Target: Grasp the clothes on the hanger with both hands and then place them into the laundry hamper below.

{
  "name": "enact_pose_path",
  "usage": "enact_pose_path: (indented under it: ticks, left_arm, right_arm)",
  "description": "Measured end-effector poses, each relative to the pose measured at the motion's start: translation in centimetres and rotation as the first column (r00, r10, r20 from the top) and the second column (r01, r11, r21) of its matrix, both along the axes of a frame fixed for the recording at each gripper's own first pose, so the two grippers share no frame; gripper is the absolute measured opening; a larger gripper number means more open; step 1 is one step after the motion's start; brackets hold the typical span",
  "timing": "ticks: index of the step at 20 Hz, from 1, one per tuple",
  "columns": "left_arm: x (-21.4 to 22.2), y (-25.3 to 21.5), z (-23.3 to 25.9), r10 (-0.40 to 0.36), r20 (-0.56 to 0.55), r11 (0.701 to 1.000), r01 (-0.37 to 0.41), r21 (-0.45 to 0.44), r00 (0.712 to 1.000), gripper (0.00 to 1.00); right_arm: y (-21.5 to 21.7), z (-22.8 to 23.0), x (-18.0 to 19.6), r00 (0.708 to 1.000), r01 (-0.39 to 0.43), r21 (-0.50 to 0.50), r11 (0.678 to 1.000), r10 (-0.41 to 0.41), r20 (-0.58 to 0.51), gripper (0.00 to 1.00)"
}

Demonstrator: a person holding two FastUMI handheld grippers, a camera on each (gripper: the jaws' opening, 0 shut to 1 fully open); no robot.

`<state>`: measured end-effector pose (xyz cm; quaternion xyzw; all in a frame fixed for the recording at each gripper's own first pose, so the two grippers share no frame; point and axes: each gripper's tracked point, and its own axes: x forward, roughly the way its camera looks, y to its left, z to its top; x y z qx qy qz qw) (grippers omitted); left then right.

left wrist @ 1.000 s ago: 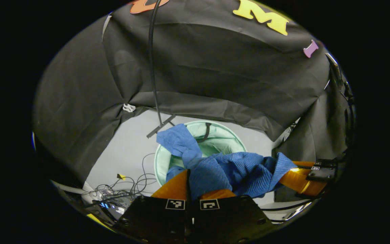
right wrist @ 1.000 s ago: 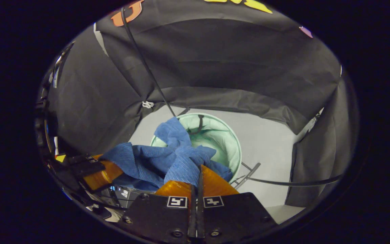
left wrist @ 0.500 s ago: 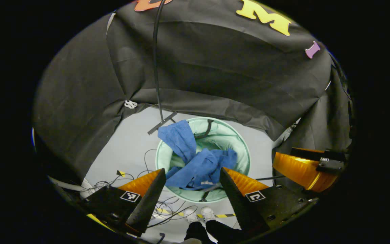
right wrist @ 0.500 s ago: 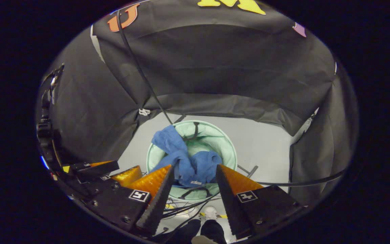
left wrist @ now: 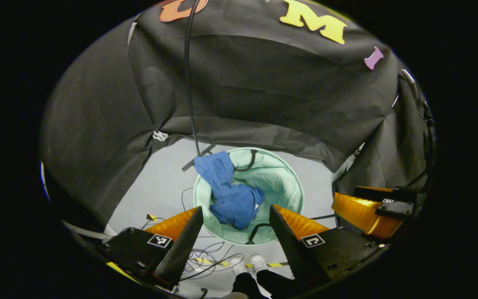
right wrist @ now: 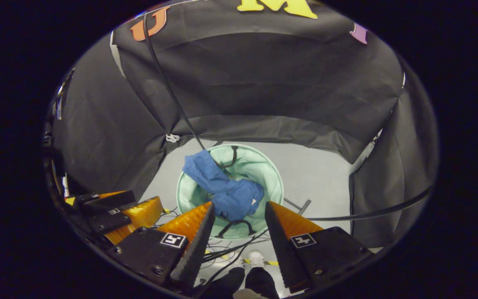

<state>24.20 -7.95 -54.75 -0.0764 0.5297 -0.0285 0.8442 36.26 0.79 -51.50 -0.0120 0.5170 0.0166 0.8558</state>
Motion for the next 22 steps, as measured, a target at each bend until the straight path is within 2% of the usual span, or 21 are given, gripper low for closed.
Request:
enact_pose_path:
  ticks: [2,4,5,6,7,10,12,14,15,16,17,18,20,22]
  left_arm:
    - [-0.3,-0.3,1.6,-0.012,0.029,1.000,0.012,0.014,0.999,1.00]
    - [-0.2,-0.8,4.2,-0.029,0.091,0.999,0.027,0.024,0.995,0.97]
    - [-0.3,-1.4,6.0,-0.036,0.126,0.999,0.034,0.018,0.991,1.00]
    - [-0.1,-1.8,7.7,-0.043,0.171,0.999,0.040,0.018,0.984,1.00]
    - [0.0,-2.0,9.6,-0.049,0.219,0.999,0.045,0.024,0.974,0.97]
    - [-0.6,-2.3,16.3,-0.048,0.366,0.998,0.029,0.060,0.929,0.97]
    - [-2.1,-2.0,21.5,-0.017,0.463,0.998,-0.015,0.064,0.886,0.97]
    - [-4.9,-1.9,26.8,0.016,0.553,0.995,-0.066,0.071,0.833,0.97]
    - [-6.4,-2.0,29.1,0.021,0.591,0.993,-0.087,0.083,0.806,1.00]
    - [-7.9,-1.9,31.5,0.022,0.625,0.990,-0.105,0.097,0.781,0.97]
    - [-9.5,-1.9,33.3,0.017,0.653,0.987,-0.118,0.110,0.757,1.00]
    - [-10.9,-1.9,35.1,0.017,0.679,0.984,-0.132,0.118,0.734,1.00]
    - [-13.9,-2.1,38.6,0.027,0.724,0.982,-0.154,0.110,0.689,1.00]
    - [-16.6,-2.2,41.9,0.034,0.759,0.981,-0.166,0.098,0.651,1.00]
  right_arm:
    - [-0.7,1.6,-1.0,0.999,0.007,-0.011,1.000,-0.006,0.032,0.79]
    - [-1.2,4.3,-2.0,0.997,-0.001,-0.006,1.000,0.002,0.079,0.78]
    - [-1.8,6.0,-2.4,0.994,0.001,-0.007,1.000,0.000,0.110,0.82]
    - [-2.1,8.3,-3.0,0.990,0.001,0.008,1.000,-0.002,0.141,0.78]
    - [-2.4,10.6,-3.3,0.983,0.002,0.020,1.000,-0.006,0.183,0.78]
    - [-4.6,17.2,-4.9,0.946,-0.013,0.019,1.000,0.006,0.325,0.78]
    - [-5.4,21.6,-6.9,0.908,-0.033,0.028,0.999,0.018,0.419,0.82]
    - [-6.9,26.3,-9.7,0.860,-0.062,0.024,0.998,0.041,0.509,0.79]
    - [-7.5,28.6,-11.2,0.834,-0.081,0.016,0.997,0.058,0.548,0.81]
    - [-8.3,31.1,-13.4,0.801,-0.096,0.011,0.995,0.071,0.595,0.86]
    - [-8.6,33.1,-15.2,0.770,-0.113,0.004,0.994,0.085,0.632,0.96]
    - [-8.9,34.7,-17.0,0.740,-0.127,-0.001,0.992,0.095,0.666,0.99]
    - [-9.0,38.1,-20.2,0.684,-0.149,-0.004,0.989,0.106,0.722,0.98]
    - [-8.5,40.9,-22.8,0.641,-0.174,0.019,0.985,0.099,0.761,0.98]
